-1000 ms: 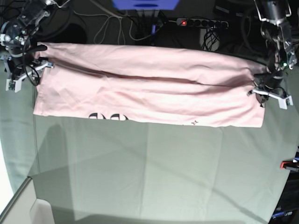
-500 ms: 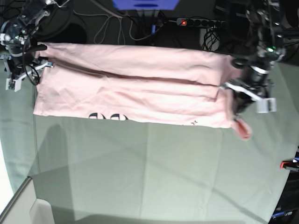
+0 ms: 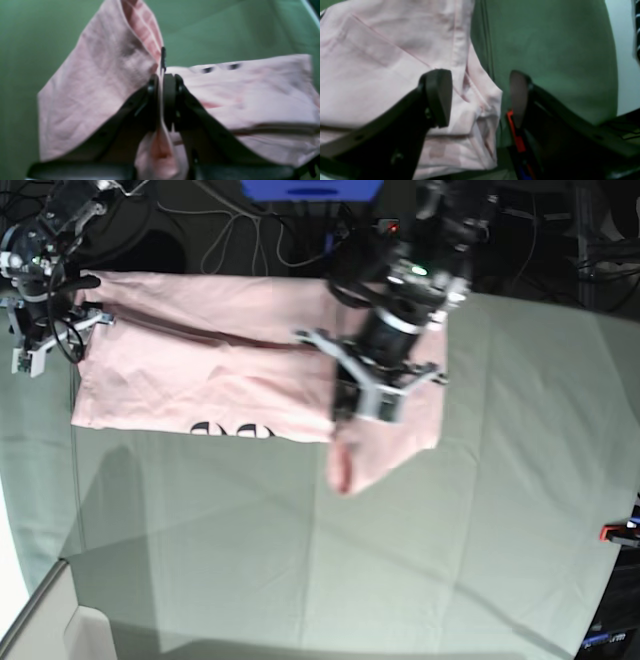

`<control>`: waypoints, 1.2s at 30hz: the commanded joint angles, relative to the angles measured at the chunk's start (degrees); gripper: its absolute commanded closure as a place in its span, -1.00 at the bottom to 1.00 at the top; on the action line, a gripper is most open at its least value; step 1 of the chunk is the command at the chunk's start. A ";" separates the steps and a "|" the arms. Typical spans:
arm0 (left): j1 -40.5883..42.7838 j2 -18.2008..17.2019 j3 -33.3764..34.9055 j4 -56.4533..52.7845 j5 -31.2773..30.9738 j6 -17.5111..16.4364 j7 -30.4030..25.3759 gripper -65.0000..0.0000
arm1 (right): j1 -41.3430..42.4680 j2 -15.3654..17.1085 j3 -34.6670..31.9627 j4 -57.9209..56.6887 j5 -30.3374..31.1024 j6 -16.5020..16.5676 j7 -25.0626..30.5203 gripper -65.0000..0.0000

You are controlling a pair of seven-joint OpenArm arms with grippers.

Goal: Layout the t-shirt on the table in an organized manner, then fold the t-shirt properly
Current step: 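Lift the strip end with the left gripper and fold it toward the right gripper, then lay the folded end down, open the left gripper and raise it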

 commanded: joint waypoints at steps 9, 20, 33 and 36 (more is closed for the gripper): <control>-4.88 4.22 8.84 -12.20 5.92 -0.03 -1.36 1.00 | 0.16 0.58 0.13 1.07 0.70 -0.05 1.12 -0.13; -8.31 4.48 12.18 -16.77 5.57 -0.03 -1.36 1.00 | 0.16 0.58 -0.22 1.07 0.61 -0.05 1.12 -0.13; -8.75 4.39 12.35 -15.98 5.48 -0.29 -1.27 0.34 | 0.16 0.58 -0.31 1.07 0.61 -0.05 1.12 -0.13; -6.90 3.86 12.09 -11.23 5.48 -0.29 -1.54 0.34 | 0.16 0.58 -0.31 1.07 0.61 -0.05 1.12 -0.13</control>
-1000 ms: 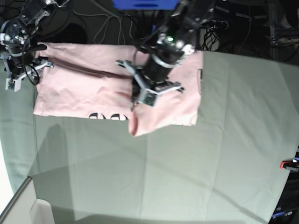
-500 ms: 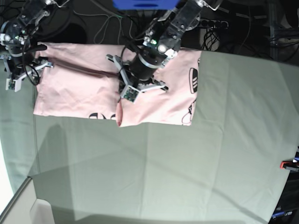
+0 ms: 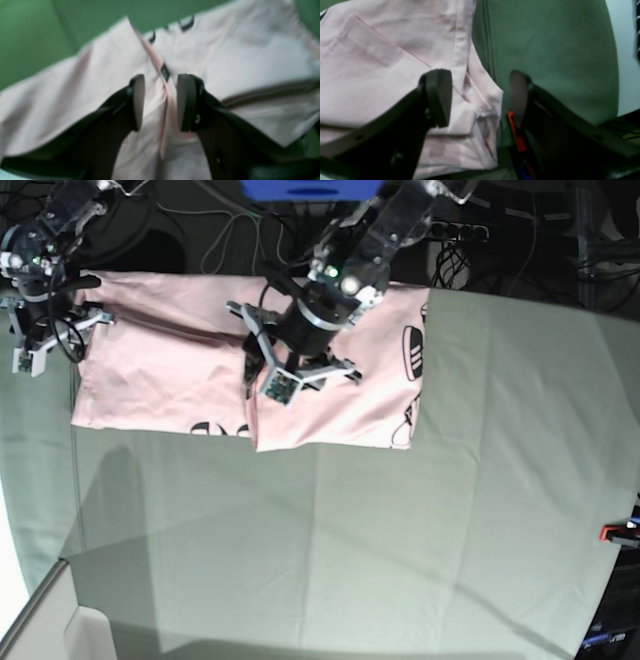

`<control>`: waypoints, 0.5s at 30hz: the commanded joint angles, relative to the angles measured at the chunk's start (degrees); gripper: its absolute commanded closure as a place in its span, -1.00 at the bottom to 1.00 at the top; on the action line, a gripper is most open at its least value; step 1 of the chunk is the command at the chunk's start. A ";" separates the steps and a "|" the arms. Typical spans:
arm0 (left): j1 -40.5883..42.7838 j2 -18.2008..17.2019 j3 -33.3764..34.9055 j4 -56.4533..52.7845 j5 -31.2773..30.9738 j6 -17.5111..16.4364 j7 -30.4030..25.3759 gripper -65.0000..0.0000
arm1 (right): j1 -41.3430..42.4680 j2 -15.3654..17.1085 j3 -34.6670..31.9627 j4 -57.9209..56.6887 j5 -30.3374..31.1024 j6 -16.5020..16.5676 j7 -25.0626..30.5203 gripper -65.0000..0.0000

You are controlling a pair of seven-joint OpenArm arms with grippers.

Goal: Layout the t-shirt on the table in an organized manner, then fold the t-shirt properly
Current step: 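Lay the folded end down, open the left gripper and raise it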

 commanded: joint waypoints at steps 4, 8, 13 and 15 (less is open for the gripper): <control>2.00 -2.38 -3.12 10.50 0.02 0.04 -1.47 0.42 | 0.23 0.55 0.02 1.07 0.66 -0.05 1.14 -0.13; 4.47 -2.73 -13.32 11.47 0.02 0.04 -1.29 0.99 | 0.23 0.55 0.02 1.07 0.66 -0.05 1.14 -0.13; 6.05 -2.73 -19.38 6.28 -0.07 -0.31 -1.29 0.98 | 0.49 0.55 0.02 1.07 0.66 -0.05 1.14 -0.13; 6.58 -2.82 -17.98 4.70 -0.07 -0.49 -1.21 1.00 | 0.58 0.47 0.02 1.07 0.66 -0.05 1.14 -0.13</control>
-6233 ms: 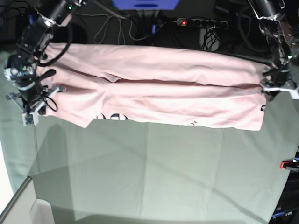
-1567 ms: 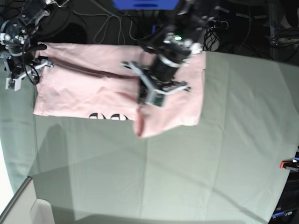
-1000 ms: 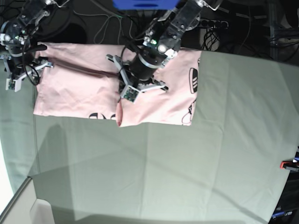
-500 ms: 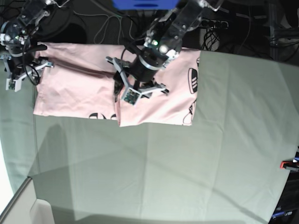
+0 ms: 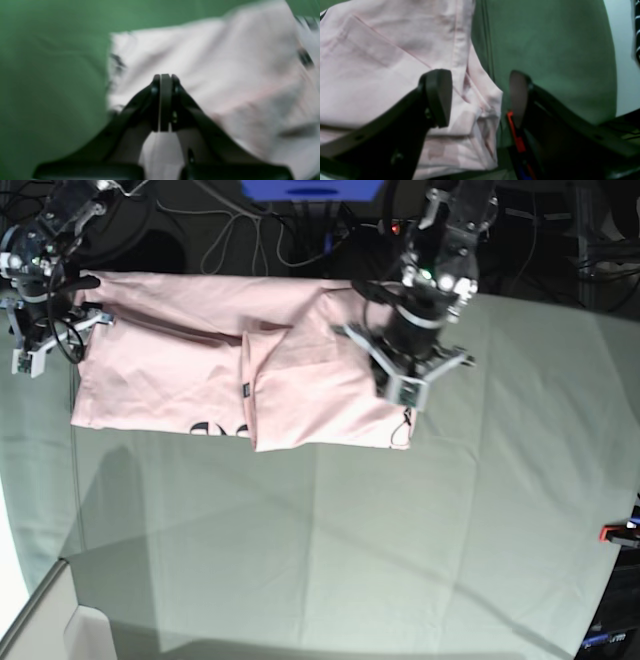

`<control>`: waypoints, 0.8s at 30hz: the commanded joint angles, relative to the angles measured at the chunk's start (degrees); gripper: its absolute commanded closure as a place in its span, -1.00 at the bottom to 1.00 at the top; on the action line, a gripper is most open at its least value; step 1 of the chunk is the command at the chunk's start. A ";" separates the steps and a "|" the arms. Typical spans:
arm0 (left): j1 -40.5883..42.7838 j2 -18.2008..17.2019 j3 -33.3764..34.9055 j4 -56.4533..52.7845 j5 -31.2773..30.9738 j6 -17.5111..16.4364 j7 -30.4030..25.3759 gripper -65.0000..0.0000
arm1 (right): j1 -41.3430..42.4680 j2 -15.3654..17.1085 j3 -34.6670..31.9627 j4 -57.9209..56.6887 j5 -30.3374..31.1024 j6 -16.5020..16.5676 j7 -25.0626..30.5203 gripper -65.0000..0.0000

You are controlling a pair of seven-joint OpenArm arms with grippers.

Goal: Layout the t-shirt on the table in an organized manner, then fold the t-shirt properly
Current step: 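Lay the folded end down, open the left gripper and raise it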

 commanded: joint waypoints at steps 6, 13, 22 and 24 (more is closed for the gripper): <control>-2.82 -2.95 15.77 -4.09 -0.03 -0.51 5.26 1.00 | 0.56 0.38 0.09 1.05 0.66 -0.05 1.16 -0.13; -3.17 -6.03 23.94 4.61 -0.11 -0.51 3.06 1.00 | 0.56 0.38 0.53 1.05 0.66 -0.05 1.16 -0.13; -2.29 -6.11 20.87 11.56 -0.20 -0.51 3.15 1.00 | 0.21 0.29 0.53 1.05 0.66 -0.05 1.16 -0.13; -2.29 -6.11 18.58 11.12 -0.20 -0.51 3.59 1.00 | 0.03 0.29 0.44 1.05 0.66 -0.05 1.16 -0.13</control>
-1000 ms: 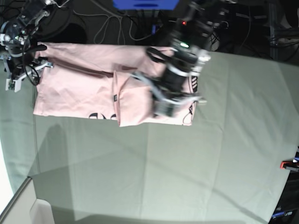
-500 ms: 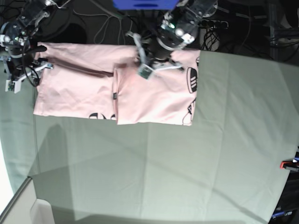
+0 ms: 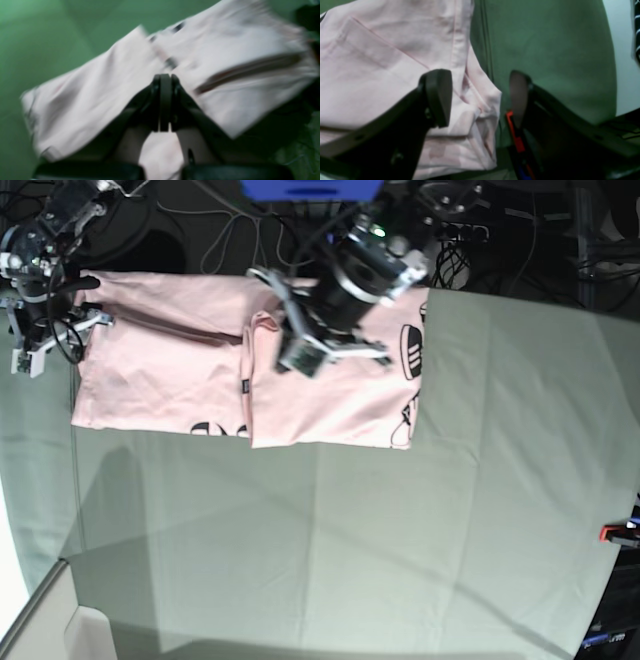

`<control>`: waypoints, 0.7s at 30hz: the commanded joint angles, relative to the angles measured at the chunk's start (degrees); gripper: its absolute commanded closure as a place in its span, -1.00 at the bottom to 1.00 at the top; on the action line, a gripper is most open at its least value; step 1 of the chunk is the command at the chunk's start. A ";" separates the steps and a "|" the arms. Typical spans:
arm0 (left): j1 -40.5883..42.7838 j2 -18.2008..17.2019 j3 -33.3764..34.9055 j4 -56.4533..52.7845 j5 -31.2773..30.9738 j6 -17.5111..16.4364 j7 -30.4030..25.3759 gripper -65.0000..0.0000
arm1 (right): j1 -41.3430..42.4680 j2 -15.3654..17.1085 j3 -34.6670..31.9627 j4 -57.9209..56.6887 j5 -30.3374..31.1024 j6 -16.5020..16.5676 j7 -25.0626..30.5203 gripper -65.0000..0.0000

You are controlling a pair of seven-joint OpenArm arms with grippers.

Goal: Layout the t-shirt on the table in an organized manner, then fold the t-shirt properly
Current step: 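Lay the folded end down, open the left gripper and raise it, then grasp the strip's other end with the right gripper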

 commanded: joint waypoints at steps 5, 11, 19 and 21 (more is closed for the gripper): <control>0.14 0.99 -1.21 -6.89 0.10 0.19 -1.75 1.00 | 0.05 0.31 0.15 1.05 0.66 -0.05 1.20 -0.13; -3.81 3.28 8.82 -15.86 0.10 0.10 -1.66 1.00 | 0.58 0.49 0.24 1.05 0.66 -0.05 -2.93 -0.13; -3.46 1.61 11.28 -7.68 0.10 0.10 -1.83 1.00 | 0.58 0.31 0.24 2.37 0.57 -0.05 -4.33 -0.14; -3.46 0.47 11.19 -5.31 0.10 0.10 -1.75 1.00 | 0.58 0.31 -0.11 2.28 0.57 -0.05 -4.33 -0.22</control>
